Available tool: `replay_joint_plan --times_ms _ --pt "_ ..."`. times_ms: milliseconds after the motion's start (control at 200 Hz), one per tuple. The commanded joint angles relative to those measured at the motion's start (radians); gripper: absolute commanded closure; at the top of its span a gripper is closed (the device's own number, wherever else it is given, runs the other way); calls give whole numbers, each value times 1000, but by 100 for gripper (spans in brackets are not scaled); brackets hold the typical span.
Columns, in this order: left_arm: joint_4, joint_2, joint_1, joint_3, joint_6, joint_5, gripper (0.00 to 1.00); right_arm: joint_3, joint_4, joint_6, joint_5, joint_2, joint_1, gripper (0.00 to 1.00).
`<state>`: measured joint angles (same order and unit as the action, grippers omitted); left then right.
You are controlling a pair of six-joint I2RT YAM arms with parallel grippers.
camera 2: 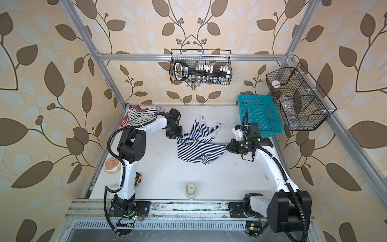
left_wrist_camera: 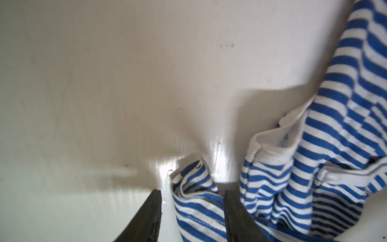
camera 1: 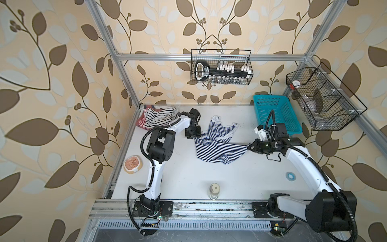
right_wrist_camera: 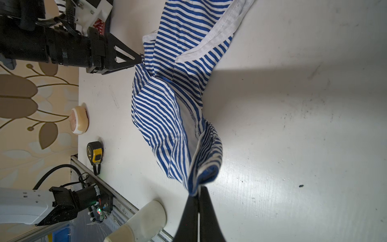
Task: Fold and stack tank tops
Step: Smooth out the tank top at the center of the table.
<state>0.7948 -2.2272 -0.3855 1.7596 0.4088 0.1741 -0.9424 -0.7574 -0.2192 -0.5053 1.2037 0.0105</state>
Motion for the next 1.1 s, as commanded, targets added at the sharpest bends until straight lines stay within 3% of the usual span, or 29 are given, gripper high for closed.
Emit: replay_joint_plan --times_ms 0,110,230,375,505,650,740,900,1100 --pt "39 -37 -1 13 1 8 76 -26 -5 26 -21 -4 -4 100" --pt "63 -46 -3 12 -5 -2 100 -29 -4 28 -21 -6 -7 100" --pt "72 -10 -3 5 -3 -25 100 -37 2 28 -22 -4 -12 100" --pt "41 131 9 57 6 -54 100 -115 13 35 -41 21 -25 100" --pt "35 222 54 252 -9 -65 100 -293 35 38 -81 89 -57 100" --pt "38 249 101 539 -20 -45 100 -618 70 8 -166 224 -85 100" --pt "22 291 122 630 -24 -26 100 -799 85 -18 -216 295 -98 100" --pt "-90 484 137 528 -51 -50 100 -980 79 -54 -263 329 -119 100" --pt "-189 718 137 323 -56 -29 100 -904 131 -70 -291 194 -124 100"
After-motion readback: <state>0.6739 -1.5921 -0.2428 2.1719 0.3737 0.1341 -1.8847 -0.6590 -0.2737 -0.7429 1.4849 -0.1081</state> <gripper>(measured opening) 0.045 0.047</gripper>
